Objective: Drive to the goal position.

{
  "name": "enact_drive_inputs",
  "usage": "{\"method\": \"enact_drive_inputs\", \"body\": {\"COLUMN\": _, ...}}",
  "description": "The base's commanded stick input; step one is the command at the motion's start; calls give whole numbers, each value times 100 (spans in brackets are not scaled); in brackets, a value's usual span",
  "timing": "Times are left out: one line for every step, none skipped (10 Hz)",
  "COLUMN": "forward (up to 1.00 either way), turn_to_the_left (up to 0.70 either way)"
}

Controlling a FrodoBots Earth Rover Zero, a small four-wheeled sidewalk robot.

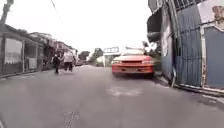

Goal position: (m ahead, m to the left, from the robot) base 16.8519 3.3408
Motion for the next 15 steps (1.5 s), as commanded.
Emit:
{"method": "enact_drive_inputs", "body": {"forward": 70, "turn_to_the_left": 6}}
{"method": "enact_drive_inputs", "body": {"forward": 70, "turn_to_the_left": 0}}
{"method": "enact_drive_inputs", "body": {"forward": 70, "turn_to_the_left": 0}}
{"method": "enact_drive_inputs", "body": {"forward": 70, "turn_to_the_left": 0}}
{"method": "enact_drive_inputs", "body": {"forward": 70, "turn_to_the_left": 0}}
{"method": "enact_drive_inputs", "body": {"forward": 70, "turn_to_the_left": 0}}
{"method": "enact_drive_inputs", "body": {"forward": 70, "turn_to_the_left": 0}}
{"method": "enact_drive_inputs", "body": {"forward": 70, "turn_to_the_left": 0}}
{"method": "enact_drive_inputs", "body": {"forward": 70, "turn_to_the_left": 0}}
{"method": "enact_drive_inputs", "body": {"forward": 70, "turn_to_the_left": -6}}
{"method": "enact_drive_inputs", "body": {"forward": 70, "turn_to_the_left": -22}}
{"method": "enact_drive_inputs", "body": {"forward": 70, "turn_to_the_left": -32}}
{"method": "enact_drive_inputs", "body": {"forward": 70, "turn_to_the_left": -22}}
{"method": "enact_drive_inputs", "body": {"forward": 70, "turn_to_the_left": -3}}
{"method": "enact_drive_inputs", "body": {"forward": 70, "turn_to_the_left": 0}}
